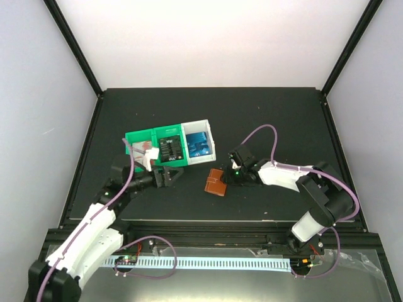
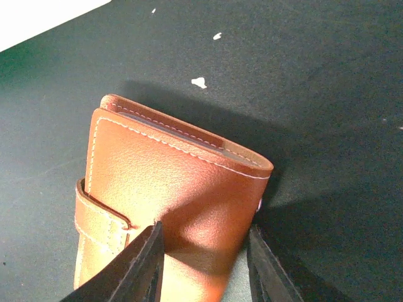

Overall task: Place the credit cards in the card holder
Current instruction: Move the card holder to the center of the board.

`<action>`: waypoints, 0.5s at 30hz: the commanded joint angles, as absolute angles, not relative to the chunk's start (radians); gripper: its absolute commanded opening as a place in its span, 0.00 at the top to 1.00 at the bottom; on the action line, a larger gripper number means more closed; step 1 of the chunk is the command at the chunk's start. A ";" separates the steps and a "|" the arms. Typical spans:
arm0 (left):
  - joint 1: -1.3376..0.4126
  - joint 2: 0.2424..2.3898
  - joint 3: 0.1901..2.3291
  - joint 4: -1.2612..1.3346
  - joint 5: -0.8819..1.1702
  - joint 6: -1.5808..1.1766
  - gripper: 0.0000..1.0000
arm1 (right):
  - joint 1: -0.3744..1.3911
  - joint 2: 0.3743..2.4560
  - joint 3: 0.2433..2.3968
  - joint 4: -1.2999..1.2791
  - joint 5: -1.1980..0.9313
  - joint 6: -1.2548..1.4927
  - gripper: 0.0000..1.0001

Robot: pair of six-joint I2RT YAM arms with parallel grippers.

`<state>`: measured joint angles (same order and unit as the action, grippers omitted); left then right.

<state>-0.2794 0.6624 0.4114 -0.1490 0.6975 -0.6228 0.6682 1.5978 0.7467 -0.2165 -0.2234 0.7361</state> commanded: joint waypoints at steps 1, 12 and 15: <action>-0.395 0.816 0.438 -0.069 0.607 -0.670 0.09 | 0.674 1.610 0.726 -0.215 -0.240 0.711 0.59; -0.615 1.267 0.570 -0.026 0.480 -0.700 0.31 | 0.675 1.590 0.680 -0.143 -0.281 0.737 0.59; -0.642 1.369 0.611 -0.054 0.453 -0.721 0.42 | 0.674 1.601 0.668 -0.126 -0.298 0.748 0.61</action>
